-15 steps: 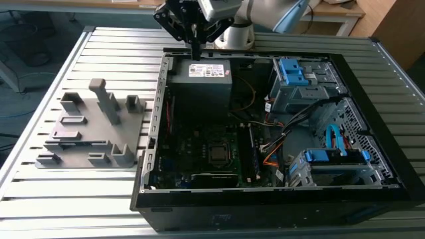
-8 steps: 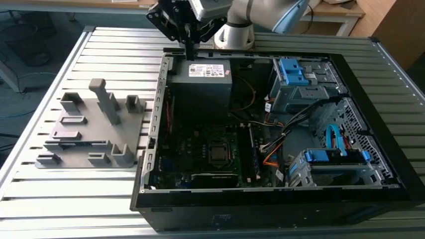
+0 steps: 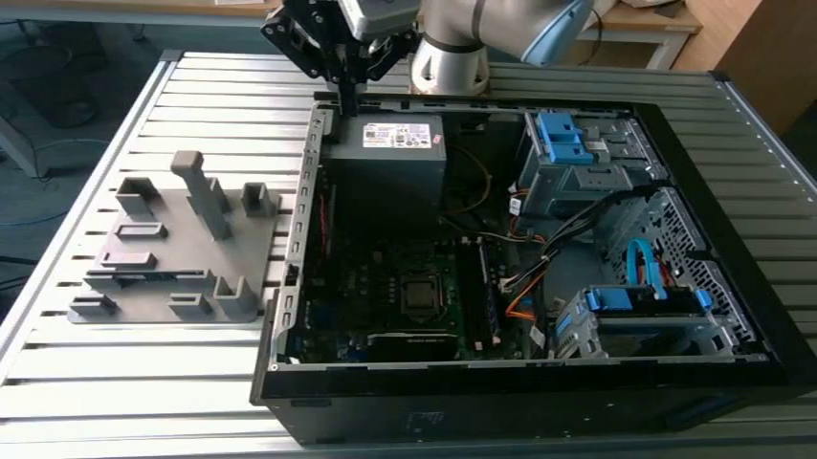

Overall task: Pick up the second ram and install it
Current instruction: 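Reach for the second ram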

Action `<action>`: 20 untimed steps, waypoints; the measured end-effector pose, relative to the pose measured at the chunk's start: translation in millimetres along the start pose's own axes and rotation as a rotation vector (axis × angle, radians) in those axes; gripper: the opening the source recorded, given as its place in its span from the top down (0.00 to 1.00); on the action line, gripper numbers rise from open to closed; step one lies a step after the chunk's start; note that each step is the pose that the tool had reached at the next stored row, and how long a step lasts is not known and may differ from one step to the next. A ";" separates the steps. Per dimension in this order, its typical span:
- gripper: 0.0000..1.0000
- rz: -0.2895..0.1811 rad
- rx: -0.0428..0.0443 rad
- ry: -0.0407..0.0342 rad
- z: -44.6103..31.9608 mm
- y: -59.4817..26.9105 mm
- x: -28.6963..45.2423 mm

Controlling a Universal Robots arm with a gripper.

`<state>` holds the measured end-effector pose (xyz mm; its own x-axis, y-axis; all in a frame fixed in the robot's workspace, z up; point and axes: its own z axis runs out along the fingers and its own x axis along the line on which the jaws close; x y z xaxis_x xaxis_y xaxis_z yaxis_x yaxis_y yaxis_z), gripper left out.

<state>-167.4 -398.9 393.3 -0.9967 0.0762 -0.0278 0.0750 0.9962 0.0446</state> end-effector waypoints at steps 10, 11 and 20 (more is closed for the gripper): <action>0.90 0.000 -0.0001 -0.0004 -0.5 -1.2 16.2; 0.90 0.000 0.0000 -0.0004 -0.6 -1.3 17.8; 0.90 0.000 -0.0001 -0.0008 -1.0 -2.4 31.4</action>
<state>-198.9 -399.0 393.3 -0.9967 0.0762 -0.0286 0.0748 0.9962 0.0447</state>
